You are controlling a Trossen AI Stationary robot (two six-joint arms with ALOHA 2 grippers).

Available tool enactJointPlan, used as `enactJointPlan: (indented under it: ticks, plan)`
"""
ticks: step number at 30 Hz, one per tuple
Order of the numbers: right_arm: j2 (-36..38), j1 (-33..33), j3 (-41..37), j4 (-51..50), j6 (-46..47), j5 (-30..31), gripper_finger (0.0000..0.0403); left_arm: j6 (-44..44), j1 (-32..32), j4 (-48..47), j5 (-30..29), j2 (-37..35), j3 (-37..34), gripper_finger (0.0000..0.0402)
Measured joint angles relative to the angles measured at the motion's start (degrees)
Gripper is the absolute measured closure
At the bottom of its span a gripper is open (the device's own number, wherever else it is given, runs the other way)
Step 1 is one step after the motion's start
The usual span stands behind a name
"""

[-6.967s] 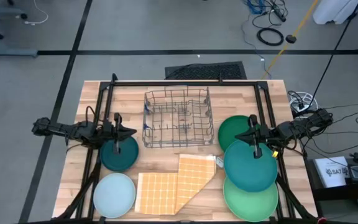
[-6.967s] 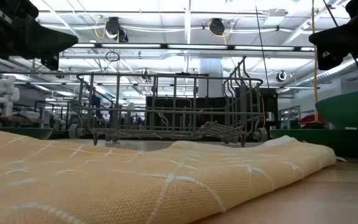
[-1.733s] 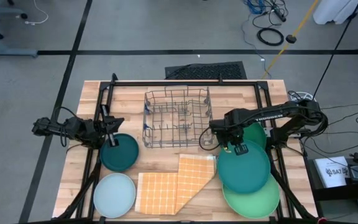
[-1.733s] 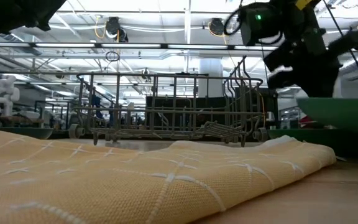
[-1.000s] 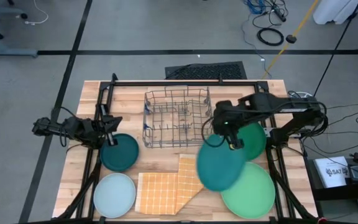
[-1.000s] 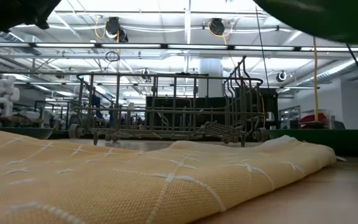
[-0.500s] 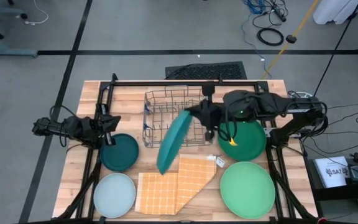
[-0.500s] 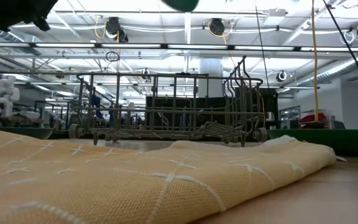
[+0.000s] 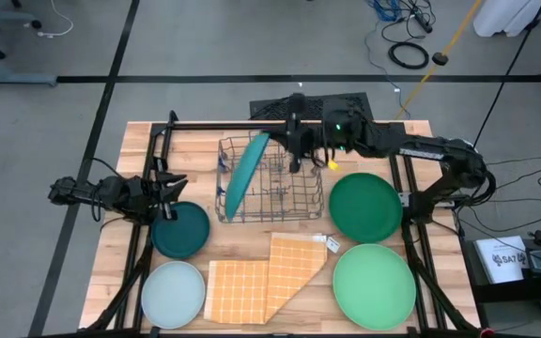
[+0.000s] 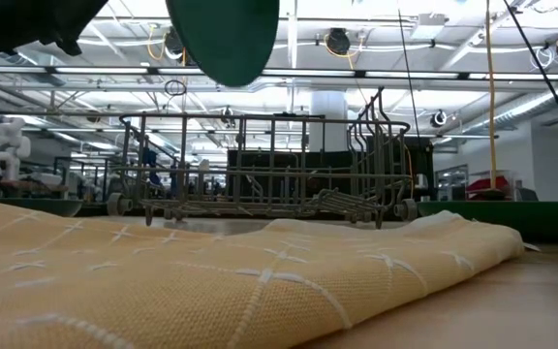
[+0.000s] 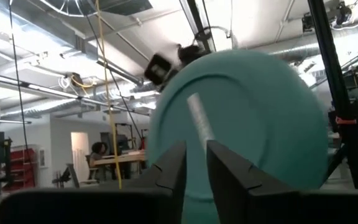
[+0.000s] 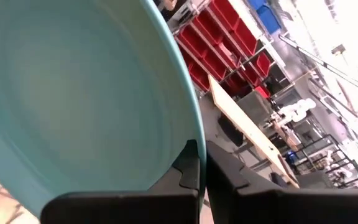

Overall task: Sort dishes
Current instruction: Put the blue plate on the dish rack

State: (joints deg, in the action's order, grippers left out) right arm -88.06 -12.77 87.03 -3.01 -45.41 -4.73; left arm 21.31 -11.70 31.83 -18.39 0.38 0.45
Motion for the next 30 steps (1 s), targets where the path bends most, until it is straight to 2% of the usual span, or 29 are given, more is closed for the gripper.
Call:
enactJointPlan:
  ticks: [5, 10, 14, 21, 26, 30]
  plan:
    - [-0.05, -5.61, -5.28, 9.46, 5.22, -10.06, 0.0403, 0.03, 0.00, 0.02, -0.83, 0.00, 0.00, 0.0294]
    - [-0.95, -8.52, -6.13, 10.47, 7.30, -12.34, 0.0403, -0.02, 0.00, -0.78, -1.22, 0.02, 0.02, 0.0279]
    - [-2.61, -9.37, -6.08, 13.28, 9.64, -16.38, 0.0403, -0.88, 0.00, -1.22, -2.28, 0.46, 0.18, 0.0276]
    - [-7.26, -9.48, -6.10, 16.60, 10.94, -16.61, 0.0402, -5.96, 0.00, -5.46, -5.28, 5.38, 4.60, 0.0276]
    - [-8.89, -9.40, -6.10, 16.18, 12.13, -16.79, 0.0402, -4.41, 0.00, -5.65, -5.46, 11.64, 8.74, 0.0276]
    - [-8.95, -9.44, -6.10, 16.44, 13.69, -19.83, 0.0402, -1.72, 0.00, -8.81, -5.85, 16.60, 14.15, 0.0276]
